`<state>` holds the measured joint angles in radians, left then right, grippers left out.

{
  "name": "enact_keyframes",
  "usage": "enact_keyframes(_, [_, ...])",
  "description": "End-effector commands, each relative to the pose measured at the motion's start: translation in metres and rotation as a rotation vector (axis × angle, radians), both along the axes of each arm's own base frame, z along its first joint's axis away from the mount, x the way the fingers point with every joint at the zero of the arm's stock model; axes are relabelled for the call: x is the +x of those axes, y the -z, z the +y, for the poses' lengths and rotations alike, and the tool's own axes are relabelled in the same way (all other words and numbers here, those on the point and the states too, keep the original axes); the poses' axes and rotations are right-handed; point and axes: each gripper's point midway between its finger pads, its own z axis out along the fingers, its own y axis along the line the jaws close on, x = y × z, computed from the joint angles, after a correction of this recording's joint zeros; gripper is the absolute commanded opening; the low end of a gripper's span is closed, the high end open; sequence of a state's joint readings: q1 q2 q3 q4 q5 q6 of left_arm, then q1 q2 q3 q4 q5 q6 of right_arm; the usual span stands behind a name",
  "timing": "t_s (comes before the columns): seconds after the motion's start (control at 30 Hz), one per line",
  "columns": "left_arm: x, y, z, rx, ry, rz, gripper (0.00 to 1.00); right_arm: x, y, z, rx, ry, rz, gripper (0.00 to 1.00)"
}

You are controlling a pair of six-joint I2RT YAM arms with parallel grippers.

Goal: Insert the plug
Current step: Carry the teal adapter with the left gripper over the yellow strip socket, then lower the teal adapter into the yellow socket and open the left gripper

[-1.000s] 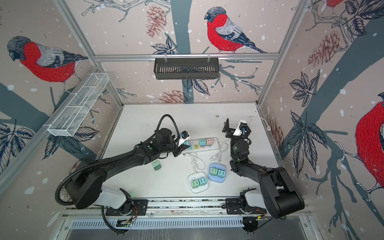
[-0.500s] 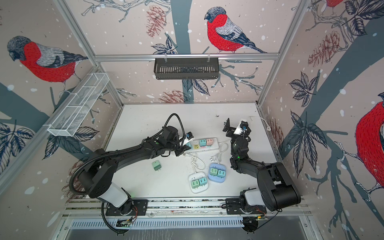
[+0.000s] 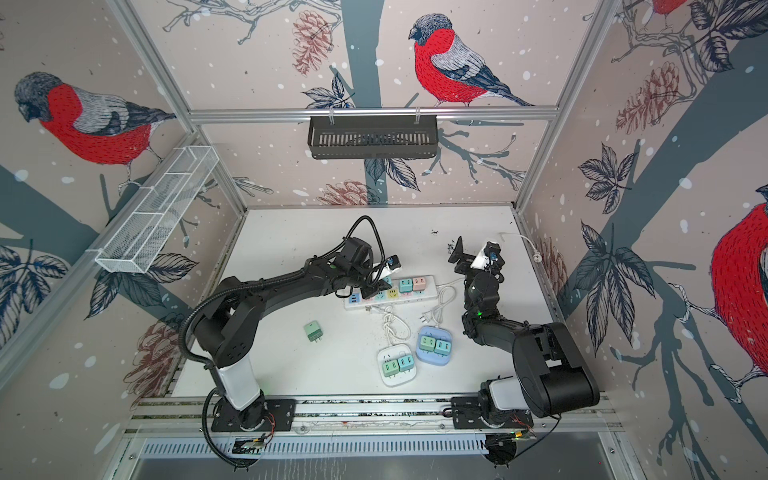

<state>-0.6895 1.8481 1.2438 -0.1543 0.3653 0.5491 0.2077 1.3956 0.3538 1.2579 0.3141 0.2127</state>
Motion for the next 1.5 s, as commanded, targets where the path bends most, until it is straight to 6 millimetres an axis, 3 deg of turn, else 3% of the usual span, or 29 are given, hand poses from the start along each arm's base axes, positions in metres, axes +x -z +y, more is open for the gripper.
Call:
enact_keyframes(0.0, [-0.007, 0.003, -0.004, 0.001, 0.055, 0.028, 0.00, 0.000, -0.004, 0.000, 0.017, -0.007, -0.017, 1.00])
enact_keyframes(0.97, [-0.008, 0.022, -0.018, 0.031, 0.103, 0.078, 0.00, -0.004, -0.003, -0.005, 0.048, -0.017, -0.029, 1.00])
enact_keyframes(1.47, [-0.014, 0.054, -0.012, 0.112, 0.128, 0.150, 0.00, -0.004, -0.003, -0.006, 0.053, -0.020, -0.028, 1.00])
